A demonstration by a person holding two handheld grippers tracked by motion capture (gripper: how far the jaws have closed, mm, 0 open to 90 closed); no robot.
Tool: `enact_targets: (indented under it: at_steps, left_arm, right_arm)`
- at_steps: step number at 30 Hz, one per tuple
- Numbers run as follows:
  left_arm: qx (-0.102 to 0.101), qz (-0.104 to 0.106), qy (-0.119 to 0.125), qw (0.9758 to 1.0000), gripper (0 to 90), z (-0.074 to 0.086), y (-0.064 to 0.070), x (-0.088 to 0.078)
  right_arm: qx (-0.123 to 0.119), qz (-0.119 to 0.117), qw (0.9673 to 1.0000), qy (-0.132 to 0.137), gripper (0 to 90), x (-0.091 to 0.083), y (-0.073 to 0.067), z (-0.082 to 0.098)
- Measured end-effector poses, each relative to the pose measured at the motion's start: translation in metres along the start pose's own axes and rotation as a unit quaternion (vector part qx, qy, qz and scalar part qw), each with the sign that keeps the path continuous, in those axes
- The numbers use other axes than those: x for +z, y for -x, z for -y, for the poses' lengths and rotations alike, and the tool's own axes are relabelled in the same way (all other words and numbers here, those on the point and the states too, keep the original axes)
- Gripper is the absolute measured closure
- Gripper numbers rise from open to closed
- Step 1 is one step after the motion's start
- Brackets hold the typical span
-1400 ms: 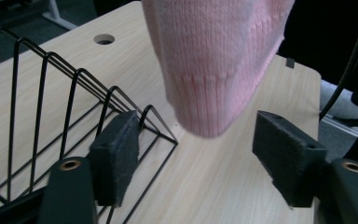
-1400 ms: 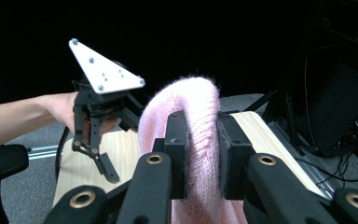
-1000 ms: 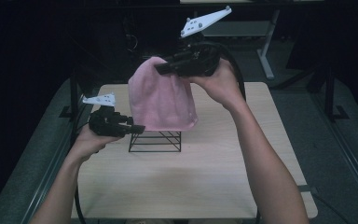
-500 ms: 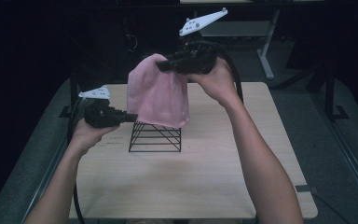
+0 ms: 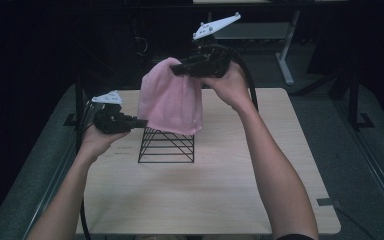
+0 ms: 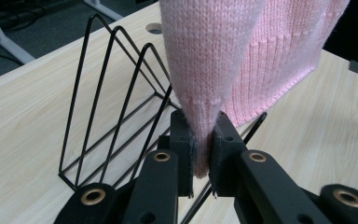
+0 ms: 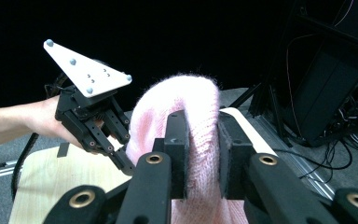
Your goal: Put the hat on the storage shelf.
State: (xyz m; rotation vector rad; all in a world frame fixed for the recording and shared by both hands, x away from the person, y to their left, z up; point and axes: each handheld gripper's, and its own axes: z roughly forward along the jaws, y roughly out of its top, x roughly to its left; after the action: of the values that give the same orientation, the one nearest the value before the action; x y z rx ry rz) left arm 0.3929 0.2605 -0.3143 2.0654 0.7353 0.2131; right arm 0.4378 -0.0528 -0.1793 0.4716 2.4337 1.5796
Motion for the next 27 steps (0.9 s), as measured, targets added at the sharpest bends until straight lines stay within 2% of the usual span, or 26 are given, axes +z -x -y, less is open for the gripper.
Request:
enact_targets:
  at_steps: [8,15,20,25,27]
  left_arm:
    - [-0.001,0.002,-0.006,1.0,81.3,0.005,-0.002,0.001]
    - [-0.008,-0.005,-0.011,0.9999,81.3,0.014,-0.004,-0.005]
    - [-0.007,-0.007,-0.014,0.9999,81.3,0.02,-0.004,-0.006]
    - [-0.016,-0.006,-0.017,0.9997,81.4,0.026,-0.005,-0.006]
    - [-0.01,-0.008,-0.025,0.9996,81.3,0.027,-0.006,-0.005]
  right_arm:
    - [0.001,-0.009,1.0,0.0,76.1,0.005,0.002,0.003]
    - [-0.009,-0.022,0.9997,-0.006,76.1,0.013,-0.011,0.004]
    - [-0.012,-0.03,0.9994,-0.008,76.1,0.015,-0.015,0.005]
    - [-0.004,-0.044,0.999,-0.01,76.0,0.019,-0.018,0.011]
    - [0.0,-0.048,0.9988,-0.011,76.1,0.02,-0.018,0.013]
